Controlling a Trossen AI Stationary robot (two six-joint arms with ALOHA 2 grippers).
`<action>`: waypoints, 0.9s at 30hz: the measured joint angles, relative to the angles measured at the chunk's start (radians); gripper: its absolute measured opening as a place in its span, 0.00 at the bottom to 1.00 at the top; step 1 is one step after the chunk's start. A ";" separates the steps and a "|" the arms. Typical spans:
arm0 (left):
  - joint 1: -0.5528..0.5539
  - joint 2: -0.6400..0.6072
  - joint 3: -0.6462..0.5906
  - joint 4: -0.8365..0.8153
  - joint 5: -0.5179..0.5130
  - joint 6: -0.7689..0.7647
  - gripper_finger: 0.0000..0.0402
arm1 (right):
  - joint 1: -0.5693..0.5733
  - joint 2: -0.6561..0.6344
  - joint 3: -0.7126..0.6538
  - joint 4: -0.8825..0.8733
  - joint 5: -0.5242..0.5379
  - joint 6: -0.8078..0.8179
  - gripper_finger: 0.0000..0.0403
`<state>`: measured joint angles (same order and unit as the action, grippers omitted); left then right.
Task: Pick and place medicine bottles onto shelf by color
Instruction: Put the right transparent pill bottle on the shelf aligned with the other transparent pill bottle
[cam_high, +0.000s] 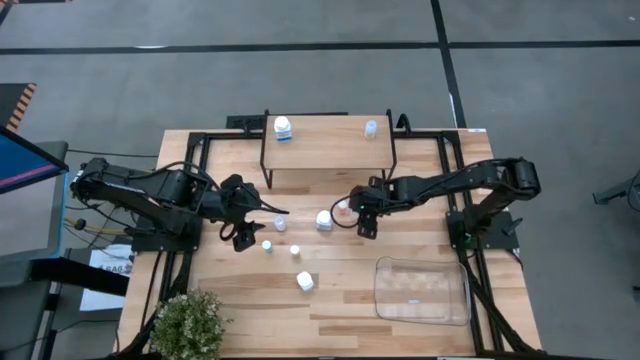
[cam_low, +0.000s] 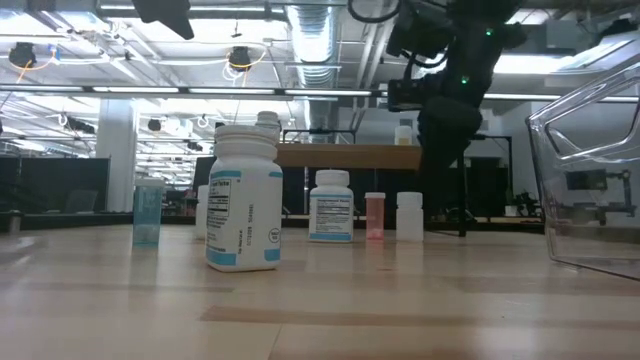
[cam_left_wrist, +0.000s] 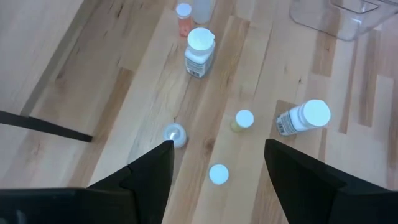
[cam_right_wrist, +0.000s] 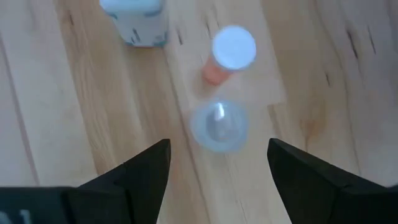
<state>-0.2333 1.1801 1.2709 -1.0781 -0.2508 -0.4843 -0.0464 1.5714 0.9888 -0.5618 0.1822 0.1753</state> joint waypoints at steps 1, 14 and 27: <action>0.000 0.000 0.000 0.000 0.000 0.000 0.59 | -0.003 -0.004 0.000 0.002 0.000 0.000 0.72; 0.000 -0.001 0.000 -0.003 0.000 0.000 0.59 | -0.006 0.091 0.000 0.068 0.000 0.000 0.72; 0.000 0.000 0.000 -0.004 0.000 0.000 0.59 | -0.022 0.090 0.001 0.103 0.000 -0.026 0.69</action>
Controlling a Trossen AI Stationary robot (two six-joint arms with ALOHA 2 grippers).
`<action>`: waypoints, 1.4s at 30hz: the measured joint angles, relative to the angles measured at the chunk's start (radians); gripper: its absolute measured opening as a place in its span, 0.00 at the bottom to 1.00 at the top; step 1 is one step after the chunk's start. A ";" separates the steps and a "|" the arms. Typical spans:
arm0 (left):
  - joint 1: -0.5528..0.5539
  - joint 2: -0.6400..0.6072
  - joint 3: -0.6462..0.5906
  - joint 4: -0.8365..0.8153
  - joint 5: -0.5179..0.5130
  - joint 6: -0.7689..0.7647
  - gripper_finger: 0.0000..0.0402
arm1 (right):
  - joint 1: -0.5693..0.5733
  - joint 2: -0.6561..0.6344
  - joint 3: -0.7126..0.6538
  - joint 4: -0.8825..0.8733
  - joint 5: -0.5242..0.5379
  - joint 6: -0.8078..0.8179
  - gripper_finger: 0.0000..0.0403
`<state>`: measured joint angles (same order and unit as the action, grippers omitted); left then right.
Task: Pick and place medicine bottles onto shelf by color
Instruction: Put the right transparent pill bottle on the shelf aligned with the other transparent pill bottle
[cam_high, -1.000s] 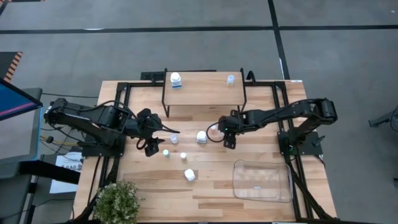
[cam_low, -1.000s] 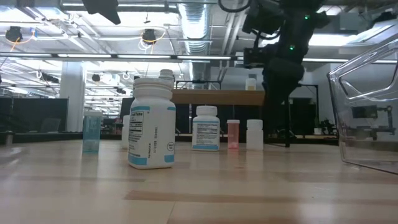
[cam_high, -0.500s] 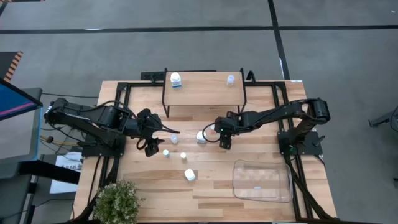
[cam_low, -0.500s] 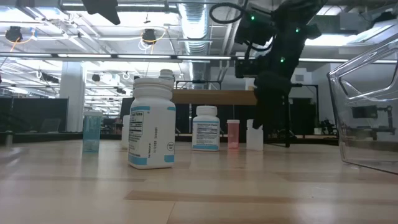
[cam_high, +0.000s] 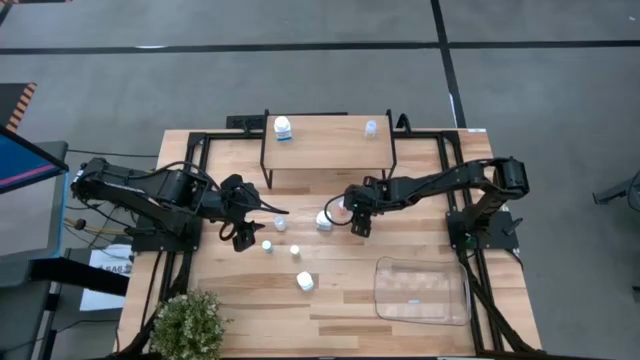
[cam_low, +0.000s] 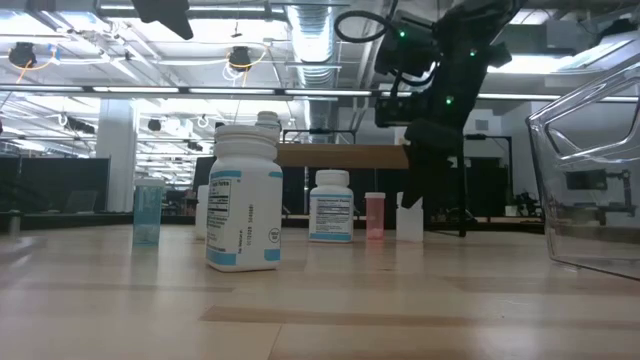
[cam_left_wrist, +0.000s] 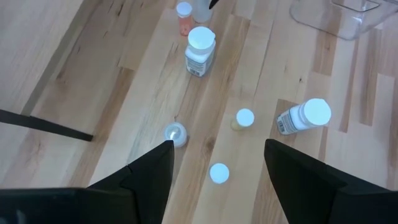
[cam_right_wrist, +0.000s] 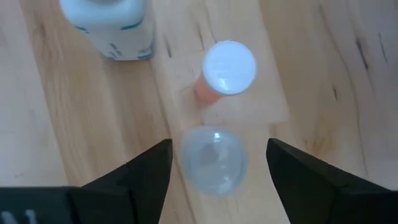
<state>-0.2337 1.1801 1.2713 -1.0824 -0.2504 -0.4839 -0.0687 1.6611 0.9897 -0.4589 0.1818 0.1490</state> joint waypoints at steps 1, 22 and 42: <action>0.000 0.000 0.000 0.000 0.000 0.000 0.59 | 0.001 0.000 0.000 0.000 0.000 -0.001 0.68; 0.000 0.000 0.000 0.000 0.000 0.000 0.59 | -0.001 -0.002 0.013 -0.019 -0.084 0.058 0.33; 0.000 0.000 0.000 -0.002 0.000 0.000 0.59 | -0.075 -0.275 0.541 -0.562 -0.153 0.079 0.32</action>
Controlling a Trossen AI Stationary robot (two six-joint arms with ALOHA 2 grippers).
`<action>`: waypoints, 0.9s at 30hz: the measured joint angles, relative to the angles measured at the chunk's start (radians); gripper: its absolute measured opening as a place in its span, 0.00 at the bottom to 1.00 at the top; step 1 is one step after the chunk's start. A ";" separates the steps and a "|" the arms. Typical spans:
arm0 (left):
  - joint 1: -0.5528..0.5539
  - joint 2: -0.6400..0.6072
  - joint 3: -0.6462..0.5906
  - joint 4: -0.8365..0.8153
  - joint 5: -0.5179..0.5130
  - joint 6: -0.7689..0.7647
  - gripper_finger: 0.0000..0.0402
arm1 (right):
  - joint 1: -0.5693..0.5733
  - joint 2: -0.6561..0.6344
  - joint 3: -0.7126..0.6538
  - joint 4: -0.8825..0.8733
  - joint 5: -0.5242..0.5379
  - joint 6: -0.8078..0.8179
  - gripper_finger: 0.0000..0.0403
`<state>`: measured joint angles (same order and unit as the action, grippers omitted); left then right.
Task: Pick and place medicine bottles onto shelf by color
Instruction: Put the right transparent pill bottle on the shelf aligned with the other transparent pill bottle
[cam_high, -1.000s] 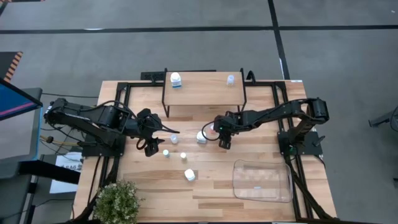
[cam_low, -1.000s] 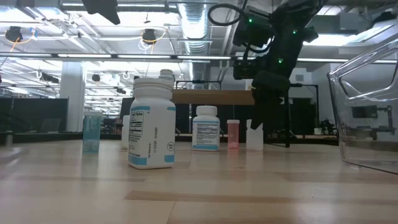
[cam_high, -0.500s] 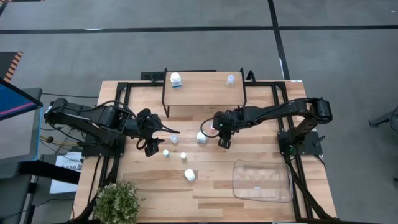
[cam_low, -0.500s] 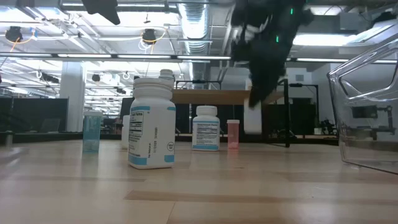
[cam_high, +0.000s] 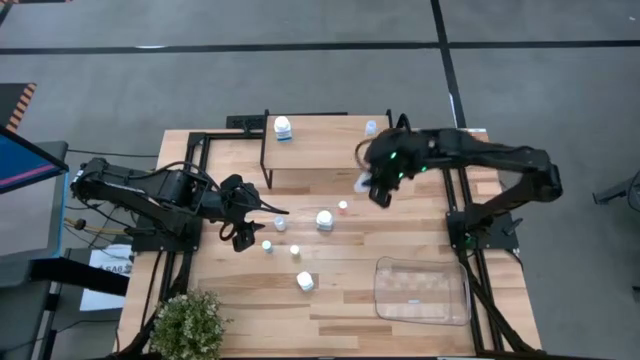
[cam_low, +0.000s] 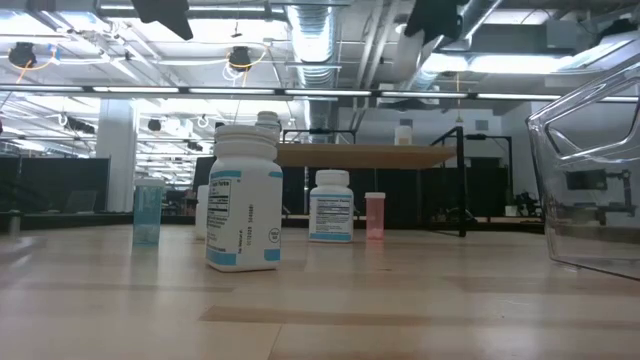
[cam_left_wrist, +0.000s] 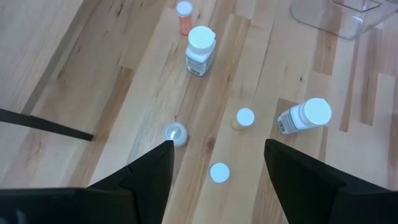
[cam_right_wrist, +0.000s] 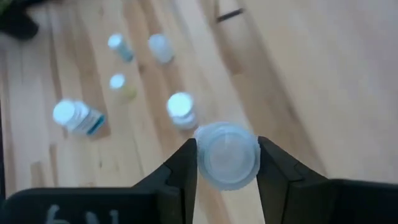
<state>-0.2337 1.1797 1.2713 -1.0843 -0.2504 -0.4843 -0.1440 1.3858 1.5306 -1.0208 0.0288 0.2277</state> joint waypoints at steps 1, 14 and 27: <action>0.000 0.000 0.000 0.000 0.000 0.000 0.59 | -0.018 -0.012 0.002 -0.004 0.000 0.000 0.32; 0.001 0.000 0.000 0.001 -0.001 0.001 0.59 | -0.286 0.019 0.003 -0.081 0.111 0.000 0.32; 0.001 0.000 0.000 0.002 -0.008 -0.002 0.59 | -0.377 0.209 0.002 -0.014 0.106 0.000 0.33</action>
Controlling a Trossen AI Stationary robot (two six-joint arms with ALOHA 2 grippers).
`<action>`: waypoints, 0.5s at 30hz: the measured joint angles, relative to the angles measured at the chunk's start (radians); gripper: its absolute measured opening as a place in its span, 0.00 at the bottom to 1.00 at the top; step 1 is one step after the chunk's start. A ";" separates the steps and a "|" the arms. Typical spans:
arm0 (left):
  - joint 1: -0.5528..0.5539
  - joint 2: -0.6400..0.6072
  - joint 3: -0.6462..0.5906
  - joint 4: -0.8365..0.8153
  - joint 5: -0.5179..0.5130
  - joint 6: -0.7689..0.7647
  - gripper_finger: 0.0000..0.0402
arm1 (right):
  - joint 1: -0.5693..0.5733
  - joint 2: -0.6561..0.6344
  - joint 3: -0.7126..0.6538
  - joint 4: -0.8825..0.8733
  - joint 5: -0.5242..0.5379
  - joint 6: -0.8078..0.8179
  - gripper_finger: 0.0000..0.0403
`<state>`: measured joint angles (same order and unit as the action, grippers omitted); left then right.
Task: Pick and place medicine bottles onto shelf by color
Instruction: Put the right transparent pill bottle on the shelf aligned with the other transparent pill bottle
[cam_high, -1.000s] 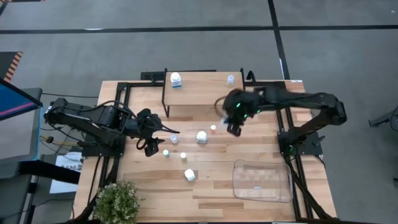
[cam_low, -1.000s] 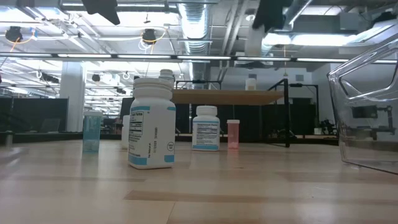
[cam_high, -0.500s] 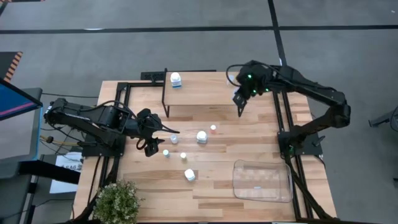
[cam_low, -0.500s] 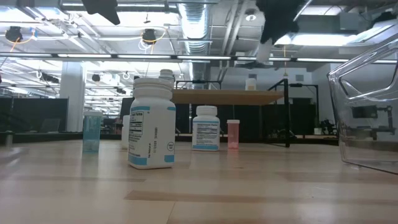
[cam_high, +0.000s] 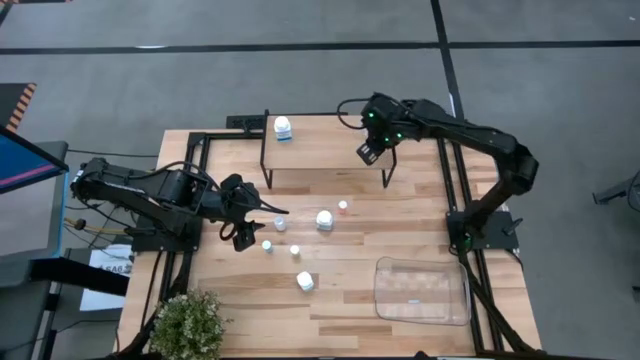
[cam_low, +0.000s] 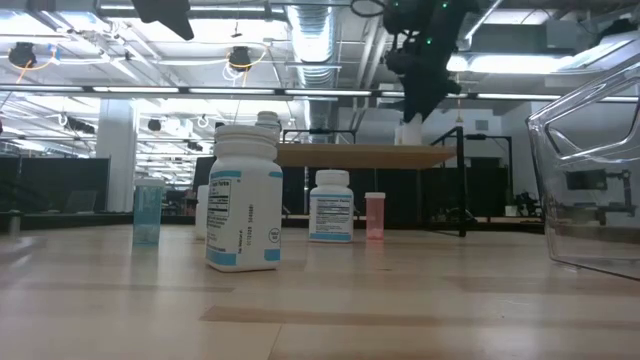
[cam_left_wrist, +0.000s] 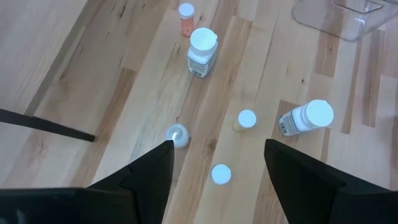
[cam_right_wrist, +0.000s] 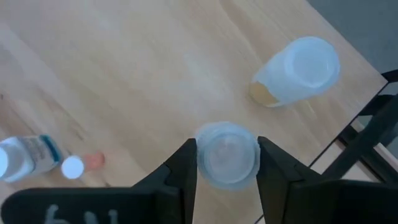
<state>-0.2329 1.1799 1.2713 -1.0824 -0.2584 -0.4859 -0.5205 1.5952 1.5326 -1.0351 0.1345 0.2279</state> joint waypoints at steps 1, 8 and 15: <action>0.000 0.000 0.000 0.000 0.000 -0.002 0.59 | -0.001 0.005 0.000 -0.002 0.002 0.000 0.33; 0.000 0.000 0.000 0.000 0.000 -0.004 0.59 | 0.000 0.013 0.000 0.012 0.028 0.000 0.43; 0.000 0.000 0.000 0.000 0.000 -0.005 0.59 | -0.014 0.014 0.000 -0.004 0.049 0.000 0.58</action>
<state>-0.2333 1.1800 1.2713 -1.0828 -0.2581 -0.4904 -0.5346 1.6089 1.5326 -1.0387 0.1833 0.2280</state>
